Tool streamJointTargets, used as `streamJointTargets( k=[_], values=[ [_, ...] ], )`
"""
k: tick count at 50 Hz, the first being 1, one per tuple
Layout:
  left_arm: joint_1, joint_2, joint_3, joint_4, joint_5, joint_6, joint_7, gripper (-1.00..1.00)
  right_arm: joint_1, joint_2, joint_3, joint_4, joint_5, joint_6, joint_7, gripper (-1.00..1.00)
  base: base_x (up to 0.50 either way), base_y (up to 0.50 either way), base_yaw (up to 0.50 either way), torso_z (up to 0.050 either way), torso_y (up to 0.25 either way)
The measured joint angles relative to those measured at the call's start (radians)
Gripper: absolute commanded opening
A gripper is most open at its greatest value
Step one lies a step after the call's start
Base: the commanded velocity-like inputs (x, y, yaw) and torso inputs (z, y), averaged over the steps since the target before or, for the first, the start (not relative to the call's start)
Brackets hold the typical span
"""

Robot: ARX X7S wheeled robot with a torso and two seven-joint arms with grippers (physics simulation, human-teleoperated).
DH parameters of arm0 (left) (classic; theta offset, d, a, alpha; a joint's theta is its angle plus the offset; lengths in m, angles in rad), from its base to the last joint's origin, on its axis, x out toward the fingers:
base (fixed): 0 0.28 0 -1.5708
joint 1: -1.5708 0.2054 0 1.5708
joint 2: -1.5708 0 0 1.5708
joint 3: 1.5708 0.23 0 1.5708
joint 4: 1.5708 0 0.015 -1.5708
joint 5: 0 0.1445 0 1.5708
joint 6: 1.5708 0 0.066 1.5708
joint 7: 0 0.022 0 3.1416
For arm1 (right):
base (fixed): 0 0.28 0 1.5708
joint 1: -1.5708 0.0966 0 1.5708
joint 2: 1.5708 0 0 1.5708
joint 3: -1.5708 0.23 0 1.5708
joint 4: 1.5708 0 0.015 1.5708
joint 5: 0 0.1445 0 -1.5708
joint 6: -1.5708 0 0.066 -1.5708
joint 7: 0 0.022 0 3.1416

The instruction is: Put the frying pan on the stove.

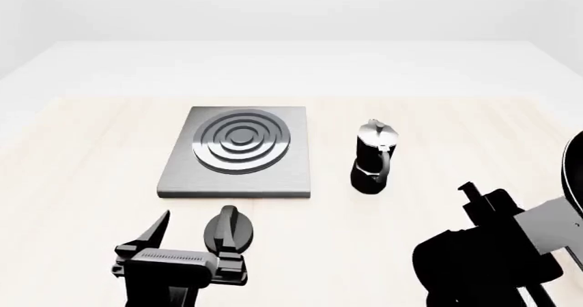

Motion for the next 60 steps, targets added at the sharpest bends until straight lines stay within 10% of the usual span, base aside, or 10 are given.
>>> streamJointTargets(
  k=[60],
  values=[
    [-0.006,-0.013,0.013,0.007,-0.013,0.001,-0.019,1.0,0.141,0.058,-0.261,-0.299,0.035,0.26,-0.056,-1.0,0.0,0.0,0.0,0.0,0.002]
  ],
)
